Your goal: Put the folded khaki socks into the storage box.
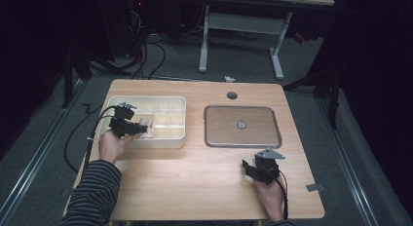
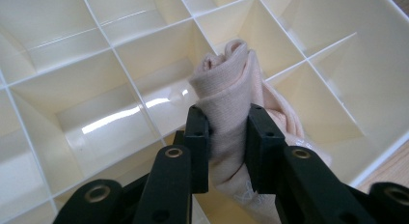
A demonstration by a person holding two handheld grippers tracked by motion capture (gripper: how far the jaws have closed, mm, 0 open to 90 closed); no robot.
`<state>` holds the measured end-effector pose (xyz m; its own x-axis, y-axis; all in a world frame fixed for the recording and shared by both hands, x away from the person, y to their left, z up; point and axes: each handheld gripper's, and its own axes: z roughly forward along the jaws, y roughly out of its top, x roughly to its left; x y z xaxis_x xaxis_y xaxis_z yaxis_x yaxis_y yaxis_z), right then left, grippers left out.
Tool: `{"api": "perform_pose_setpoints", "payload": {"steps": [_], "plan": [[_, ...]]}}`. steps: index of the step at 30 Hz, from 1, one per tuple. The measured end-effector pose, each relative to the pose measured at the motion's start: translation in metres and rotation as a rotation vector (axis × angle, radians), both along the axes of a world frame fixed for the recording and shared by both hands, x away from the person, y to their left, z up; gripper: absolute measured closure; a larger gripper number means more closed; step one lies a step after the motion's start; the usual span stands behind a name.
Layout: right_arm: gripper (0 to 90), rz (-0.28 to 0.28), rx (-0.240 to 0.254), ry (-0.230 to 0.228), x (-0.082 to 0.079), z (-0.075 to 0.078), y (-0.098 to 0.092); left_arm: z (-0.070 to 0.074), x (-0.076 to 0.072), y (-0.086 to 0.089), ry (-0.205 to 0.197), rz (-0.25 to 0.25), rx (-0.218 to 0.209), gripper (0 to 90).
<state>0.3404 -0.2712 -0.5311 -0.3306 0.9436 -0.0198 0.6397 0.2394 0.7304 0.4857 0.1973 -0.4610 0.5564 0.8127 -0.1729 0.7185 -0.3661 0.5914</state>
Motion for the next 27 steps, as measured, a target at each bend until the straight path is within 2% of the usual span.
{"api": "perform_pose_setpoints", "payload": {"steps": [6,22,27], "plan": [[42.3,0.0,0.0,0.0,0.0,0.0,0.0,-0.0015,-0.0009,-0.0013,0.001,-0.014,0.041,74.5],[42.2,0.0,0.0,0.0,0.0,0.0,0.0,-0.0057,0.0013,-0.0007,0.035,-0.02,0.051,74.8],[42.2,0.0,0.0,0.0,0.0,0.0,0.0,-0.0082,0.0011,-0.0023,0.046,-0.033,0.077,75.3]]}}
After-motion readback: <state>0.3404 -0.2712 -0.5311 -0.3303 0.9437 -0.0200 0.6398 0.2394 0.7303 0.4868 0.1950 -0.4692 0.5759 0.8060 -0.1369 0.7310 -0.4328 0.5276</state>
